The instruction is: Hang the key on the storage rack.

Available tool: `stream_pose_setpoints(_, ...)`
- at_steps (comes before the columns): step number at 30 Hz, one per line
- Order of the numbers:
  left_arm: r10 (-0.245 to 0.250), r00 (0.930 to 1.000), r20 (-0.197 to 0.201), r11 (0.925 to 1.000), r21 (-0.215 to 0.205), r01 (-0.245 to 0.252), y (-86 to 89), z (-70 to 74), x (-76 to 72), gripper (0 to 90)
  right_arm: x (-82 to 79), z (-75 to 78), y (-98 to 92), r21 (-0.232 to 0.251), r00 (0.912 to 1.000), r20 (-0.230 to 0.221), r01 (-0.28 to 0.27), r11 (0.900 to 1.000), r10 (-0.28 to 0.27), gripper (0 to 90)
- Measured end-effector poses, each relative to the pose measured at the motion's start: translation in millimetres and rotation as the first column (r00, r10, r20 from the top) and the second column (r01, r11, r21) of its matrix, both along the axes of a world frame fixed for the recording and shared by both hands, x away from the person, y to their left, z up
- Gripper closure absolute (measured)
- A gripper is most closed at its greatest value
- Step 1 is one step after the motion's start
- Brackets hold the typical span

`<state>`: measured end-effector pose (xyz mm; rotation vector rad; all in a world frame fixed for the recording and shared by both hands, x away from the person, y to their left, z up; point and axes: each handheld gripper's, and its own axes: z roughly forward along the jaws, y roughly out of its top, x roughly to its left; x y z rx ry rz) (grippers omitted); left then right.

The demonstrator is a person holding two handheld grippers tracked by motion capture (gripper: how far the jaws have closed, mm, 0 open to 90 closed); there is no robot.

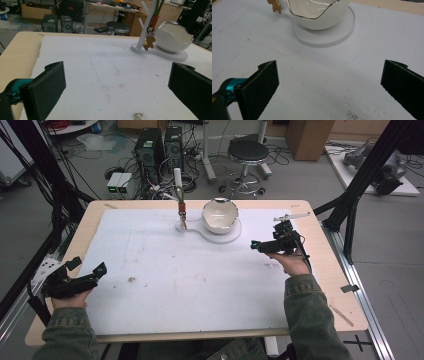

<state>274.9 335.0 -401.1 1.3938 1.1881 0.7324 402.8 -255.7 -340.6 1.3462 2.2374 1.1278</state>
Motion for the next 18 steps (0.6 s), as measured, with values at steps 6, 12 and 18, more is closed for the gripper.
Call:
stream_pose_setpoints(6,-0.001,1.0,-0.001,1.0,0.001,0.001,-0.2,-0.2,0.2,1.8,-11.6,-8.5,-5.8,-0.004,1.0,0.006,0.007,1.0,-0.007,0.7)
stream_pose_setpoints(12,0.0,1.0,-0.01,1.0,0.0,0.0,0.1,-1.1,0.8,1.8,-23.4,-21.7,-11.8,-0.024,0.9992,0.015,0.038,0.999,-0.037,0.7)
stream_pose_setpoints(18,0.001,0.9999,-0.011,1.0,0.004,-0.001,-0.1,-1.2,0.8,1.8,-34.5,-31.7,-19.7,-0.011,0.9966,0.049,0.066,0.998,-0.066,0.7)
